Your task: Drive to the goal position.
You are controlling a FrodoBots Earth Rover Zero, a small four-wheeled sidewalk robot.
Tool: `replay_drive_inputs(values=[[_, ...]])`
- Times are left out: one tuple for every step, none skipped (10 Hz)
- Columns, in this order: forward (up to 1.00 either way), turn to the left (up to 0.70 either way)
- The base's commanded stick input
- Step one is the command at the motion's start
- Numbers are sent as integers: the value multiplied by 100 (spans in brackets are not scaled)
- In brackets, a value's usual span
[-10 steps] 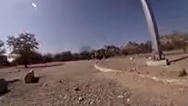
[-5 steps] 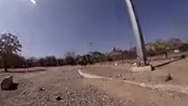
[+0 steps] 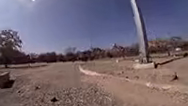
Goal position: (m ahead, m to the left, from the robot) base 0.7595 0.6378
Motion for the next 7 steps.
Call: replay_drive_inputs(values=[[50,0],[50,0],[50,0],[50,0],[50,0],[50,0],[50,0]])
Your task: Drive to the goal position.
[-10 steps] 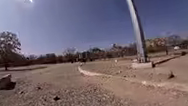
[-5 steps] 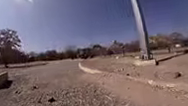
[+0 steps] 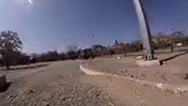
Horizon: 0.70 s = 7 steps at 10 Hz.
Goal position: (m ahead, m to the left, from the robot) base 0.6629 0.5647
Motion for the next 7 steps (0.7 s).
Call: replay_drive_inputs(values=[[50,0],[50,0],[50,0],[50,0],[50,0],[50,0],[50,0]])
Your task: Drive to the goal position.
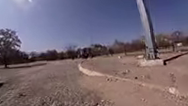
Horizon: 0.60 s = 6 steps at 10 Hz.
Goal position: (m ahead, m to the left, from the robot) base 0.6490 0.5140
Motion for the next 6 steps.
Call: replay_drive_inputs(values=[[50,0],[50,0],[50,0],[50,0],[50,0],[50,0]])
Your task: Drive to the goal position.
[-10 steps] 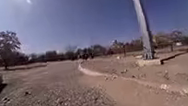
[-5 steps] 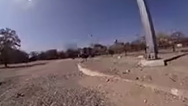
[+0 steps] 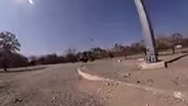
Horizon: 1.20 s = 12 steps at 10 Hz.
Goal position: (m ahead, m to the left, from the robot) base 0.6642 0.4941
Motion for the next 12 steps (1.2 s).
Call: replay_drive_inputs(values=[[50,0],[50,0],[50,0],[50,0],[50,0],[50,0],[50,0],[50,20],[50,42],[50,50],[50,50],[50,50]])
